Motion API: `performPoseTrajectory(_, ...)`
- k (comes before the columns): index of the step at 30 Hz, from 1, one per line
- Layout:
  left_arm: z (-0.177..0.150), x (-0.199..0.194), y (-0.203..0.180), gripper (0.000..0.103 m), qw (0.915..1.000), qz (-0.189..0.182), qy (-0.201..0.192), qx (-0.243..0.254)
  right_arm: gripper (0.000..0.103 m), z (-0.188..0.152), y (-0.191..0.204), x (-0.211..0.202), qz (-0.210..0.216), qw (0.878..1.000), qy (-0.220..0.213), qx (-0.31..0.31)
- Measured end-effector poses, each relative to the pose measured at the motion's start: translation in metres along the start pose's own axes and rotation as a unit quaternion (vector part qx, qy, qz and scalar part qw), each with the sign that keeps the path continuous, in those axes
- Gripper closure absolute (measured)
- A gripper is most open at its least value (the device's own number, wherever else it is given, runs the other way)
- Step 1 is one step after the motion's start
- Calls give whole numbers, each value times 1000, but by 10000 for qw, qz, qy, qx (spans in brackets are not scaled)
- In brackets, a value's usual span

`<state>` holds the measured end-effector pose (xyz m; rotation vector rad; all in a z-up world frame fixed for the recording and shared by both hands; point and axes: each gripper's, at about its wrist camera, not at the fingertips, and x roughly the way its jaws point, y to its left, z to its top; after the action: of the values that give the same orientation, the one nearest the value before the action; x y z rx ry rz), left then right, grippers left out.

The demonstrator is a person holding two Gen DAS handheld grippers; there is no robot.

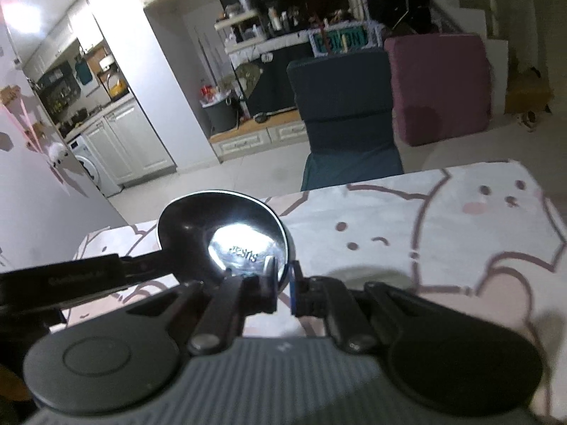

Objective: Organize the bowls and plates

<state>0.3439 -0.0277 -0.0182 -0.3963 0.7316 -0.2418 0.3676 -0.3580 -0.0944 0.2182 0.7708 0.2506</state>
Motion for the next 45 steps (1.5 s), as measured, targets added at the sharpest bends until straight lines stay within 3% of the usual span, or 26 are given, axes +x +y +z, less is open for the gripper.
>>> performPoseTrajectory(10,-77,-34,-63,95,9990,-278,139,334,95,-64,-49,-94,-209,9996,-161,73)
performPoseTrajectory(21,-151,-33,-98,95,9960,-550,560,434,95,-126,-88,-138,-776,9968,17,177)
performPoseTrajectory(33,-205,-6,-96,94,9917,-513,1129,324,95,-170,-117,-140,-1070,9926,531,217)
performPoseTrajectory(45,-223,24,-87,94,9866,-456,1567,22,95,-187,-134,-128,-1138,9872,1068,326)
